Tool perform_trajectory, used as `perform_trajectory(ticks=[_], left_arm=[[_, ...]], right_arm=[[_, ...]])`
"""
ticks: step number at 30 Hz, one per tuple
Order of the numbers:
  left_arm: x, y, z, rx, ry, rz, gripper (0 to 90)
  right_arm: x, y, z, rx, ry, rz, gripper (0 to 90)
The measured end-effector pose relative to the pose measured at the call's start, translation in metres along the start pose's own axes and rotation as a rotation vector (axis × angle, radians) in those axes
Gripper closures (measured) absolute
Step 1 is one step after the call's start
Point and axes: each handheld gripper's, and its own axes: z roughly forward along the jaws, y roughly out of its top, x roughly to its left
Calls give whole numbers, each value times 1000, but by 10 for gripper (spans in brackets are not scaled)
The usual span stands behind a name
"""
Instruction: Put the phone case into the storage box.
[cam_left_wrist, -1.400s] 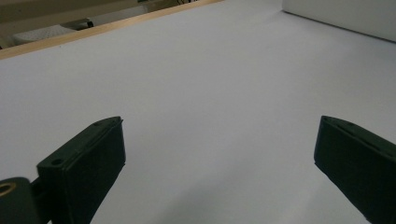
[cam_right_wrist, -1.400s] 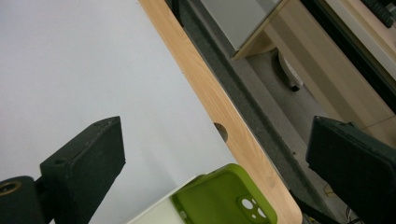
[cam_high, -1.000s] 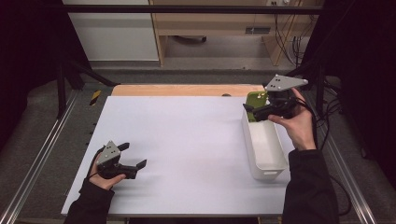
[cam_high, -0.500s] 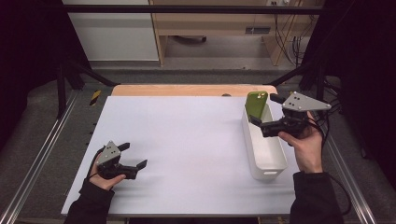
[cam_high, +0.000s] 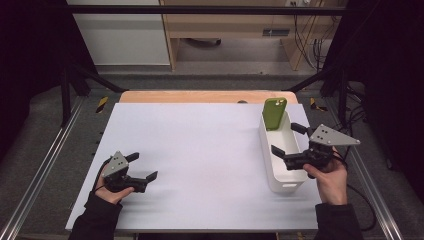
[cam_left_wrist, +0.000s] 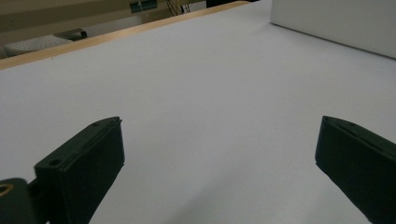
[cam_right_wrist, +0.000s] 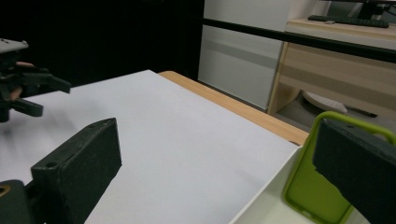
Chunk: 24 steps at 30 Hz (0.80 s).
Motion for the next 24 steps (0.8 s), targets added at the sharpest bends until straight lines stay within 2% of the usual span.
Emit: perform_trajectory(ticks=[6, 13, 15, 20, 23, 24], left_arm=[[0, 1, -2, -17, -5, -3, 11], [-1, 2, -3, -32, -14, -3, 9], [-1, 2, -3, -34, -17, -4, 9], [-2, 3, -5, -43, -23, -1, 8], [-2, 3, -5, -46, -23, 2, 7], [-2, 3, -6, -49, -24, 0, 7]], right_arm=[[3, -17, -10, -17, 16, 25, 11], [5, -40, -15, 1, 18, 52, 5], [5, -45, -16, 10, 13, 39, 5], [4, -55, -19, 18, 0, 42, 5], [4, -59, -20, 25, 5, 12, 5], [4, -60, -20, 29, 1, 18, 5]])
